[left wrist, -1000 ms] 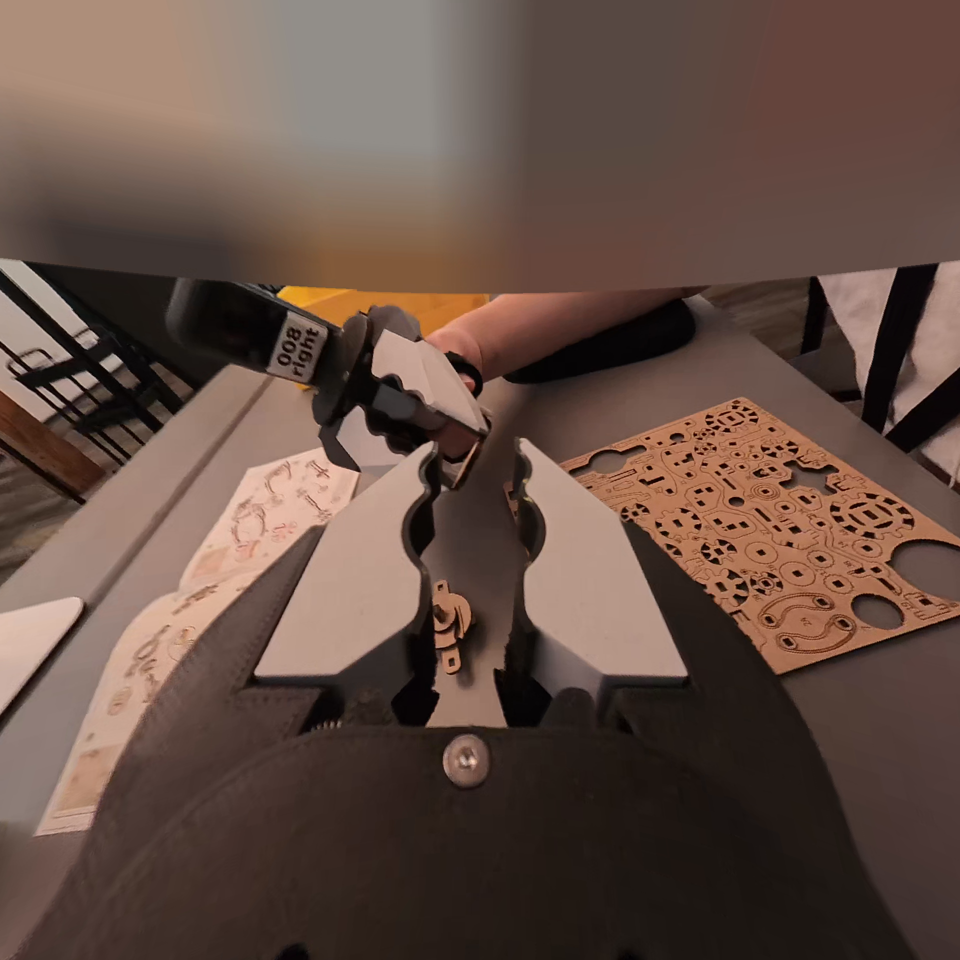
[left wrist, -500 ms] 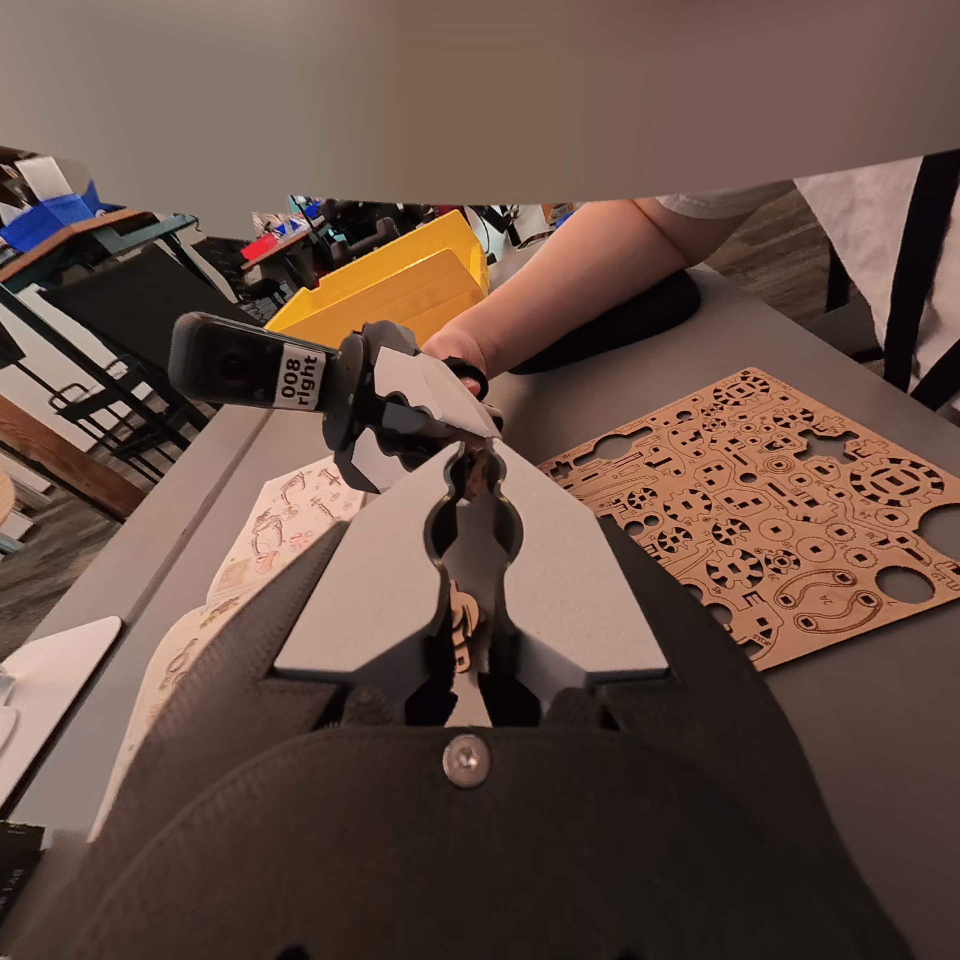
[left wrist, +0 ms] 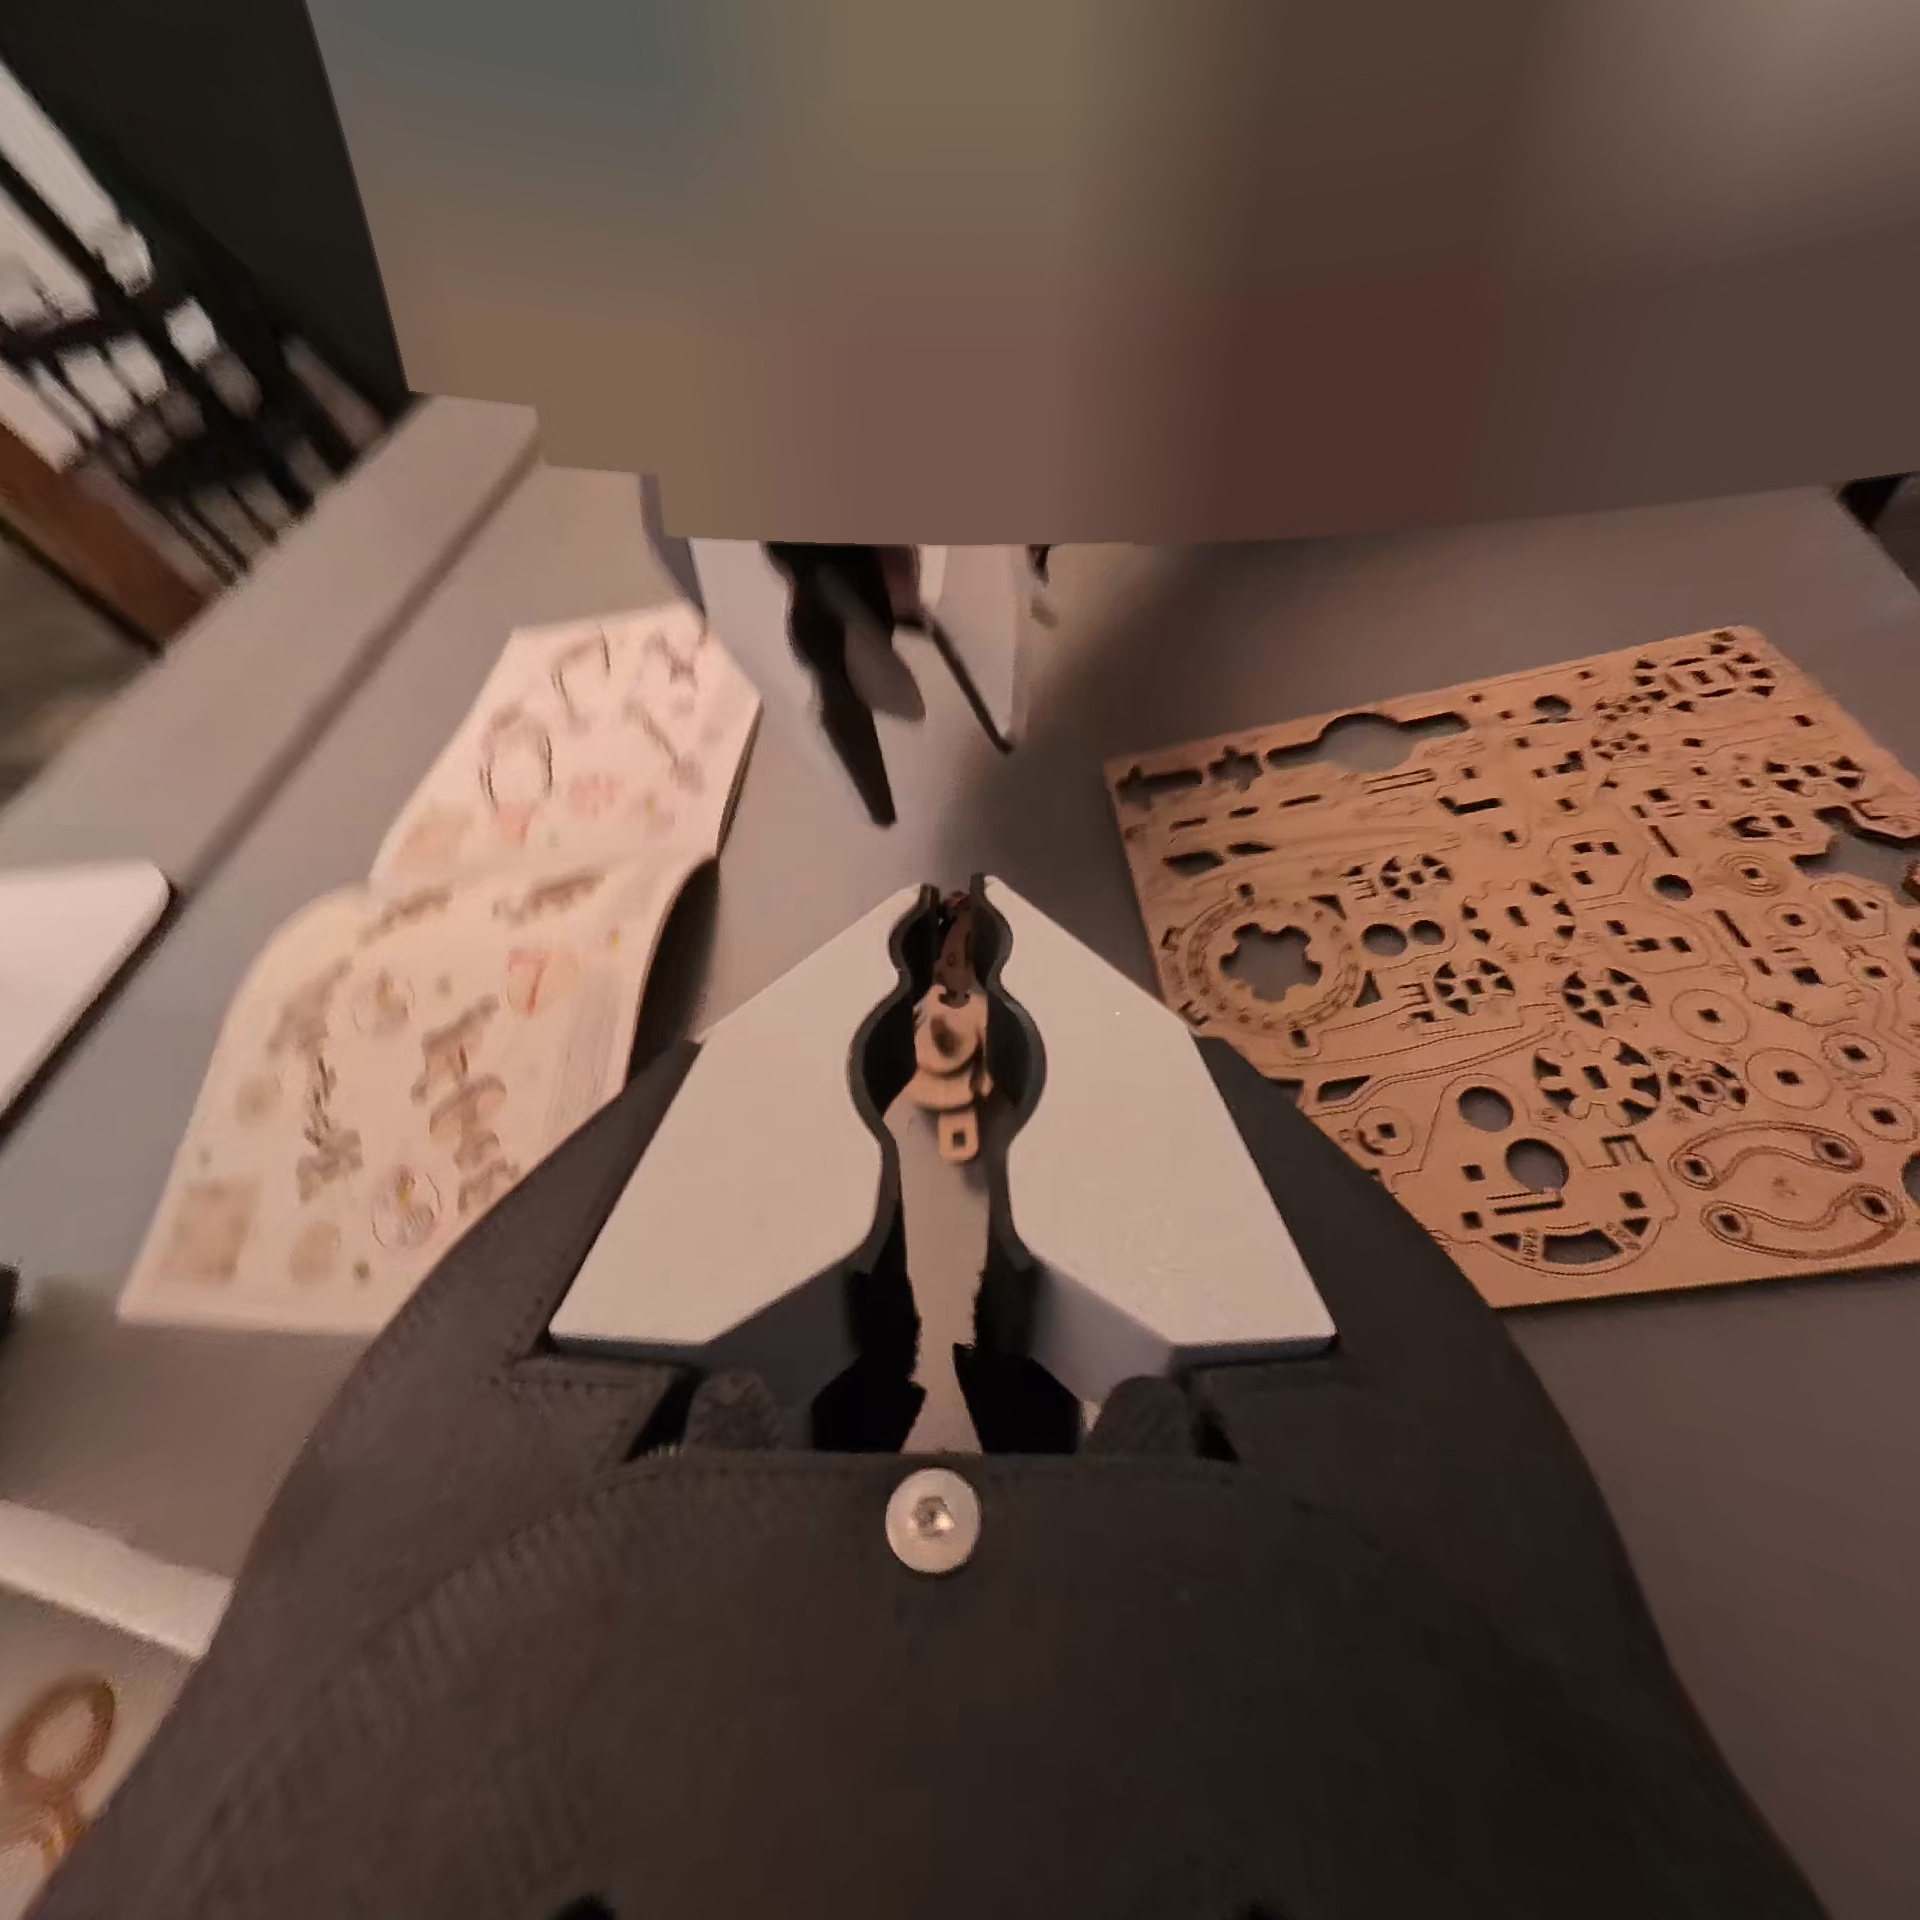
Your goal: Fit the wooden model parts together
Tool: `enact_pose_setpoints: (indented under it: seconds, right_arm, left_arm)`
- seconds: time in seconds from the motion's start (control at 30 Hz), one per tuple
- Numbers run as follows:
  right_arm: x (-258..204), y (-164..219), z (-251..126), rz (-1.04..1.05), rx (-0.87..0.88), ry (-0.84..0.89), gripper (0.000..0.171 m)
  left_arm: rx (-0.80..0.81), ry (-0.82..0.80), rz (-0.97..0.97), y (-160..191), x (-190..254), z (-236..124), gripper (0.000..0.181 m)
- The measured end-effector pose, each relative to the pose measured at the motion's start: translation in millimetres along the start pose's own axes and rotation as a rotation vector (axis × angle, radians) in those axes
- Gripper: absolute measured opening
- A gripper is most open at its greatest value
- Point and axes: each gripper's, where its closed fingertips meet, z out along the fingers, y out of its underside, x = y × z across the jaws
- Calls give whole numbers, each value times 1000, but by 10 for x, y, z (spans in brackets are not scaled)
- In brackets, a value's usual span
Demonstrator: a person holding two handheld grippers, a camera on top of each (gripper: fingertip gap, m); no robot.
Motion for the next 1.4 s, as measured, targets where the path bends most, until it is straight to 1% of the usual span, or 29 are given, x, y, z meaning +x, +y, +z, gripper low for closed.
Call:
enact_pose_setpoints:
  seconds: [0.13,0.2,0.33,0.4,0.6,0.73,0.8,0.83,0.87,0.9,0.97,1.1,1.23,1.4]
  right_arm:
    - [175,47,15,-82,-74,194,21]
    - [212,87,49,-99,-104,238,20]
    - [192,132,118,-122,-127,238,17]
    - [199,168,144,-124,-144,238,14]
    - [233,280,218,-127,-192,249,13]
    - [213,315,250,-135,-204,235,5]
    - [218,306,248,-144,-205,244,4]
    - [234,289,238,-141,-196,256,3]
    - [241,262,225,-129,-178,258,2]
    - [243,236,209,-100,-157,250,2]
    - [265,148,157,-24,-86,233,2]
    - [277,-72,16,146,99,143,2]
    - [300,-188,-88,229,203,93,2]
    - [263,-171,-37,222,192,76,2]
  left_arm:
    - [-51,-8,-81,100,-77,11,4]
    - [-63,-19,-110,119,-111,9,4]
    - [-90,-7,-141,179,-115,25,4]
    - [-86,5,-150,173,-99,31,4]
    - [-70,26,-161,143,-70,32,4]
    - [-59,36,-166,116,-49,33,4]
    - [-49,35,-172,105,-55,30,3]
    - [-31,36,-180,80,-62,21,2]
    - [-2,26,-198,38,-91,5,6]
    - [35,2,-224,-13,-149,-24,15]
    - [117,-34,-290,-112,-282,-119,23]
    - [255,-39,-425,-208,-466,-282,24]
    - [244,62,-510,-157,-377,-214,26]
    - [211,119,-534,-132,-266,-132,22]
